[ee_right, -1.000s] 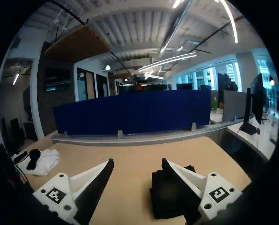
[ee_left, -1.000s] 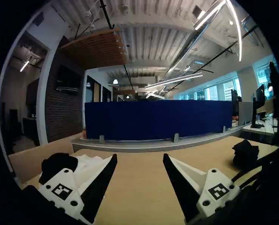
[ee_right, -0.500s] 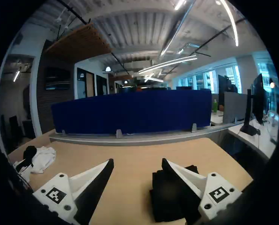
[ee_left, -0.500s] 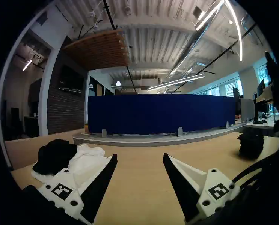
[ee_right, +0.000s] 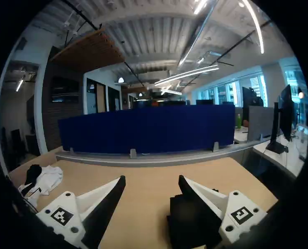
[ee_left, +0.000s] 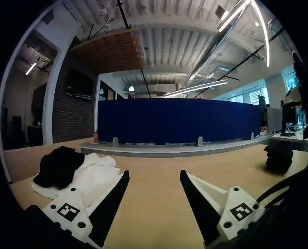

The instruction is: Fold towel

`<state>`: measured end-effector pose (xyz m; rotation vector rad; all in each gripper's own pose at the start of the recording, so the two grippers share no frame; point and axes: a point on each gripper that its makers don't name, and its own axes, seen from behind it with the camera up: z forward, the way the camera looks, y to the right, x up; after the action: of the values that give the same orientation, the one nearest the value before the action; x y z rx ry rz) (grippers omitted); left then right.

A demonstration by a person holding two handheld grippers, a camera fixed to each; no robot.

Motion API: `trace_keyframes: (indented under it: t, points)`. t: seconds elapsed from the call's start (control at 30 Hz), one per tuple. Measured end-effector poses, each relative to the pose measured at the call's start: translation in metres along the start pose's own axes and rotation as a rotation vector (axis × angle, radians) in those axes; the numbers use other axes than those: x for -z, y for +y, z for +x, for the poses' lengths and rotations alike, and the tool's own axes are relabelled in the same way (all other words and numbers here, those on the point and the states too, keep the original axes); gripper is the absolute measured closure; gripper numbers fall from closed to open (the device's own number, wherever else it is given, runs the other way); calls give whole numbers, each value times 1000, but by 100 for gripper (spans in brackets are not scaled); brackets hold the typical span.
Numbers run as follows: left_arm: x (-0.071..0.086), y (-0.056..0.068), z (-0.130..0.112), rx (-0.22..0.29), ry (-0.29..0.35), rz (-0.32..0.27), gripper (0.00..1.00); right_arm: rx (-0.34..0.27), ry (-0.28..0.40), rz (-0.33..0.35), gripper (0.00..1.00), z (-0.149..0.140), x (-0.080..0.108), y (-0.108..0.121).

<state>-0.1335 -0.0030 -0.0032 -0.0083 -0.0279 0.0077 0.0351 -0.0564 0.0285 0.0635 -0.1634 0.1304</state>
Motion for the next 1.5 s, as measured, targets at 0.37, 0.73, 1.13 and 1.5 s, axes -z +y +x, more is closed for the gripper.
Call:
trace_keyframes:
  t: [0.37,0.73,1.13,1.5]
  points:
    - [-1,1,-8,-4,-28,4,10,-5,3,-2,1,2,1,4]
    - [-2,3,-8,-6,-31,1,10,10,38,-5,0,22,5,15]
    - [-2,3,-7,-6,-31,1,10,42,86,-35,1,7,7,40]
    - [-2,3,-7,-7,-31,1,9,54,100,-75,1,-62,4,71]
